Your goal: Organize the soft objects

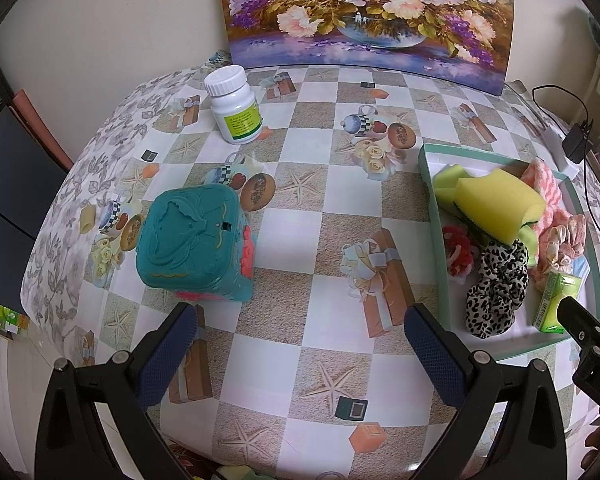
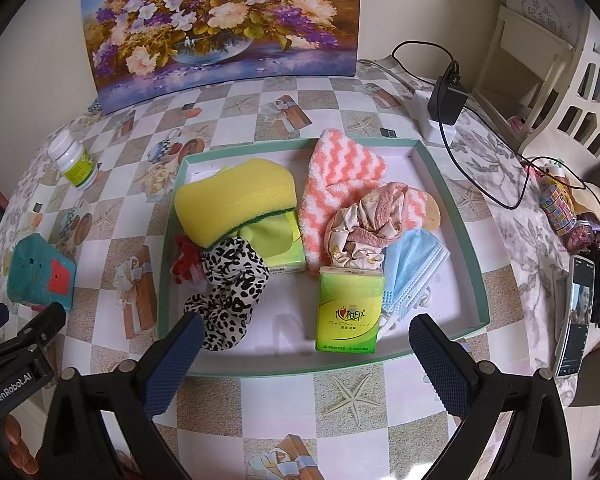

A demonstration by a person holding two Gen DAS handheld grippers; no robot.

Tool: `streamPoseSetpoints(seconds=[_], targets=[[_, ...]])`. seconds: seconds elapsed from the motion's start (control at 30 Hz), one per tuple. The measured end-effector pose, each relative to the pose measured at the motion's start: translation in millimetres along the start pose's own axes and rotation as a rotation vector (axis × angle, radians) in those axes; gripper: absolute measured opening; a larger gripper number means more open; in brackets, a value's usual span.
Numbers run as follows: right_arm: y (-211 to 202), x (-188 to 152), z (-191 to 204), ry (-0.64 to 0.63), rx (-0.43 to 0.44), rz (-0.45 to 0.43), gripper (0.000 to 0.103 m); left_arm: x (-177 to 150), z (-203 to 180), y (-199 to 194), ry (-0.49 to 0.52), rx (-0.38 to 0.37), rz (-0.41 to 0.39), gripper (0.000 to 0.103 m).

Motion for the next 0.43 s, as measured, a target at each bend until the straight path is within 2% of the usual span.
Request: streamPoseSetpoints(seconds=[0.43], targets=[[-0.2, -0.4, 0.2, 0.009, -0.003, -0.002, 0.103, 1.8, 0.9, -2.0, -0.013, 0.003, -0.006, 0.103]])
Point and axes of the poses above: each gripper's, at about its wrist camera, not at the fingertips, and y roughly the way its jaws point, z to its left, x to its top, the point moved 8 cm from there along y, roughly the way its jaws point, and after that the axes turned 3 degrees about y, right-handed, at the moved point
